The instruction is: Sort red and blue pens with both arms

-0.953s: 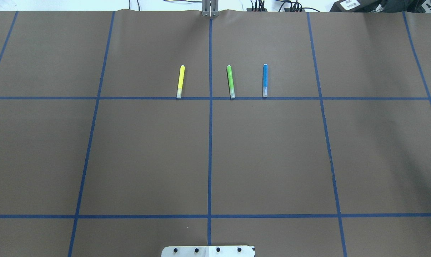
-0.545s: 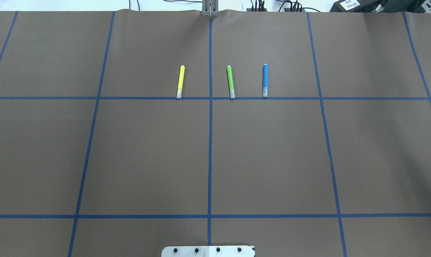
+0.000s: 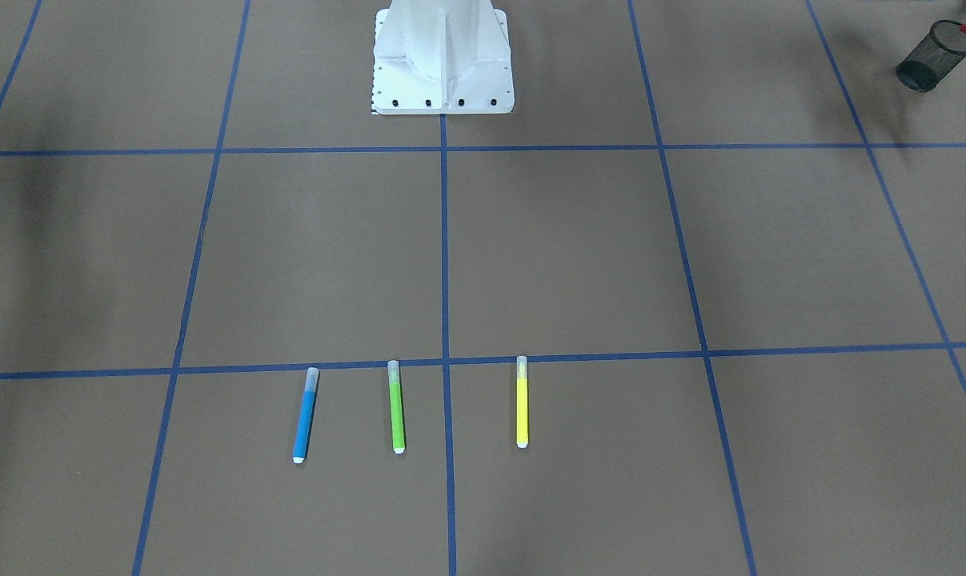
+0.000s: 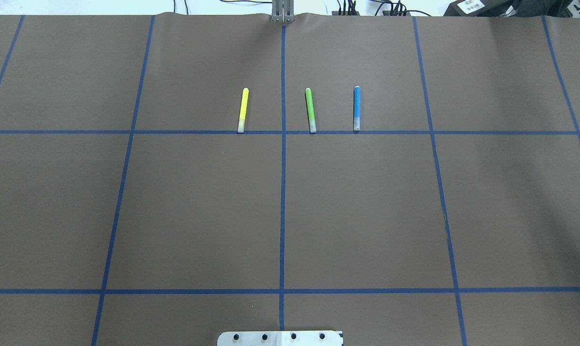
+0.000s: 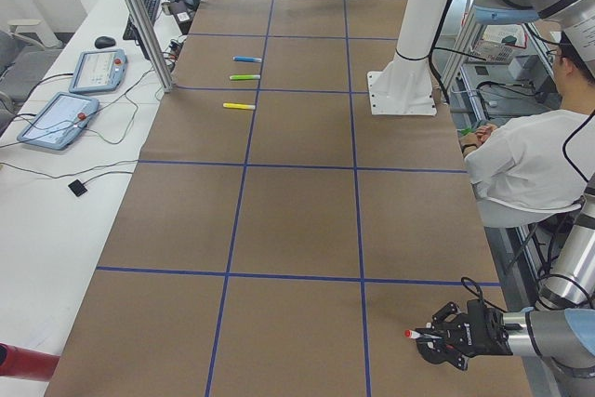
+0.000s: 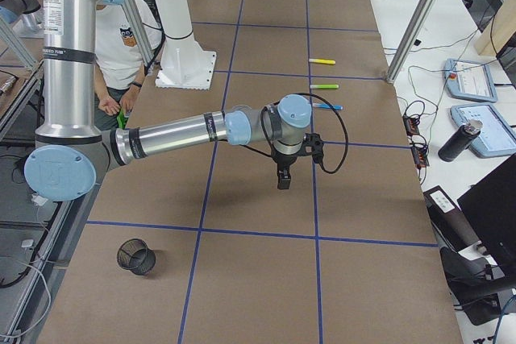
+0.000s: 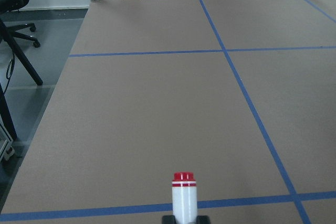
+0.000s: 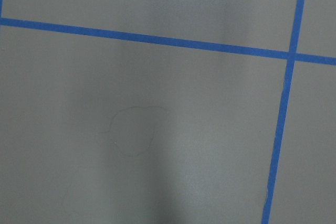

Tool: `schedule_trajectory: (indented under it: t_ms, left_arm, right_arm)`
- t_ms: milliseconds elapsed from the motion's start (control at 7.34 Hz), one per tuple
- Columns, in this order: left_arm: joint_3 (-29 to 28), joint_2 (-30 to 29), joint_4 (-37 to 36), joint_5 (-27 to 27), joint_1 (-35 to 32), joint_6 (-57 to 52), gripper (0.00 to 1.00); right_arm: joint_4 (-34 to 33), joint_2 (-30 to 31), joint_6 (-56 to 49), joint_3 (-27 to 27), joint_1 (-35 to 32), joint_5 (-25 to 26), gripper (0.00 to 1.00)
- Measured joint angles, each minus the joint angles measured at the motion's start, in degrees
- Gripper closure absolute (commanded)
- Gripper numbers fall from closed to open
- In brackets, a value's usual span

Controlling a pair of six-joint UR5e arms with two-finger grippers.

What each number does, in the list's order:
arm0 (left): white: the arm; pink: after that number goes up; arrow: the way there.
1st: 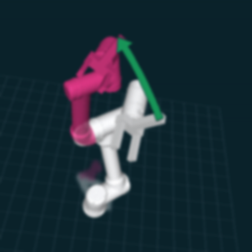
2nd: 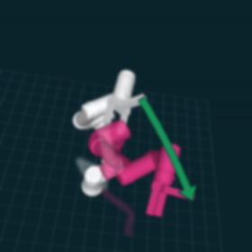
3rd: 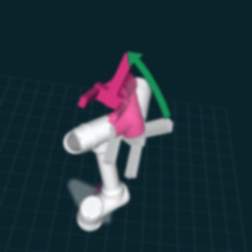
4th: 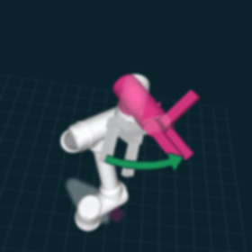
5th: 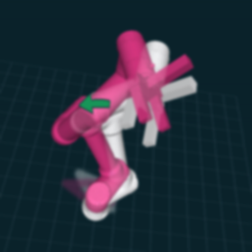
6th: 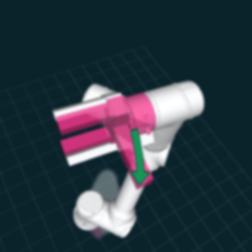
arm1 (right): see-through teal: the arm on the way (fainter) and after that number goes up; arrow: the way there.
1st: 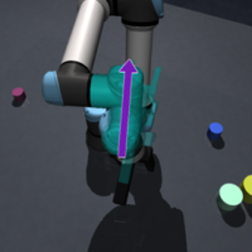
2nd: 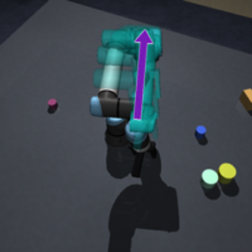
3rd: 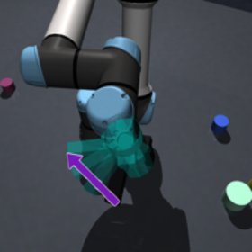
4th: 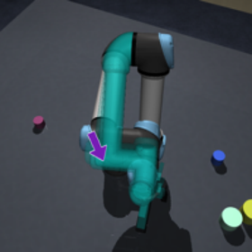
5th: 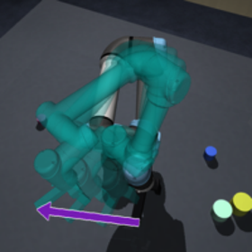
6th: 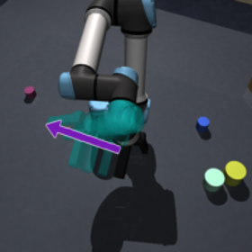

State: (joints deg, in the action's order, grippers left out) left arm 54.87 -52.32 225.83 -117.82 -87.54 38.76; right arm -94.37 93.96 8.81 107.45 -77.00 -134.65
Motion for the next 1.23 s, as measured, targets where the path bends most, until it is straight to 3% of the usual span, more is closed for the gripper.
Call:
schedule_trajectory:
  t_ms: [409, 1226]
  left_arm:
    - [-0.56, 0.07, 5.35, 1.34, -1.41, 2.76, 1.0]
    - [-4.93, 0.18, 16.72, 2.72, -19.12, 2.82, 1.0]
  right_arm:
    - [0.06, 0.02, -0.02, 0.04, 0.01, 0.0, 0.0]
    - [0.05, 0.3, 0.01, -0.11, 0.03, 0.0, 0.0]
